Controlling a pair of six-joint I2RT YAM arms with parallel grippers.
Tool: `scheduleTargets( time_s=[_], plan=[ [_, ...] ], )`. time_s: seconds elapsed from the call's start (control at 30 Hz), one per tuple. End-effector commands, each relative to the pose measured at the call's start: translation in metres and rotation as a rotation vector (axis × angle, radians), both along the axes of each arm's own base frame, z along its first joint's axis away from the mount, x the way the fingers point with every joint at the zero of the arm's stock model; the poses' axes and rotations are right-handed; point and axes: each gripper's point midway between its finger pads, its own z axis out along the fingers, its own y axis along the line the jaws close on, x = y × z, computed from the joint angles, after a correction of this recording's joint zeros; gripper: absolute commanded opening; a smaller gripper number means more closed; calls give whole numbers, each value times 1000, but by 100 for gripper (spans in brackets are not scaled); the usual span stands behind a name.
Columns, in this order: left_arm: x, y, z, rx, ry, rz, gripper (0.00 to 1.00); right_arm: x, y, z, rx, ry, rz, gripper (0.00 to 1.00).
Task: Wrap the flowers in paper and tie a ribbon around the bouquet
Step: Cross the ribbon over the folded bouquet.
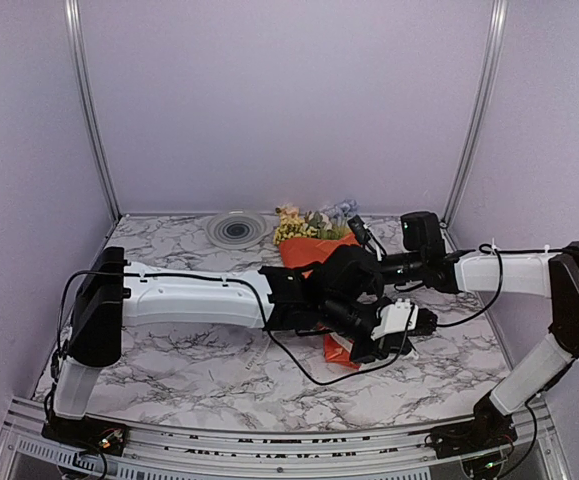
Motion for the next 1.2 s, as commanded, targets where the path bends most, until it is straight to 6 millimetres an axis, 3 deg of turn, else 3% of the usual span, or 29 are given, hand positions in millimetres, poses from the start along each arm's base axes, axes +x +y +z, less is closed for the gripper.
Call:
scheduleTargets(
  time_s=[0.0,0.23,0.4,0.5,0.57,0.8,0.93,1.03,1.17],
  plan=[
    [-15,-8,-9,-50,-61,-72,0,4,-4,13,-3,-43,-8,0],
    [2,-23,-44,-68,-66,17,3,4,-5,7,-23,-27,-11,0],
    [0,-18,-56,-9,-82,30,50,3,-5,6,-28,-26,-5,0],
    [0,-1,-61,85,-122,25,67,3,-5,7,-29,-29,-4,0],
    [2,14,-61,123,-159,35,74,2,-5,7,-26,-30,1,0],
    [-3,58,-28,57,-263,42,84,2,-1,3,-15,-11,21,0],
    [5,74,-5,-9,-195,103,84,2,0,6,-2,-6,20,0],
    [27,97,24,-141,-92,189,83,1,6,8,15,-5,22,0],
    [92,131,40,-267,54,454,72,-1,23,7,24,-13,33,0]
  ],
)
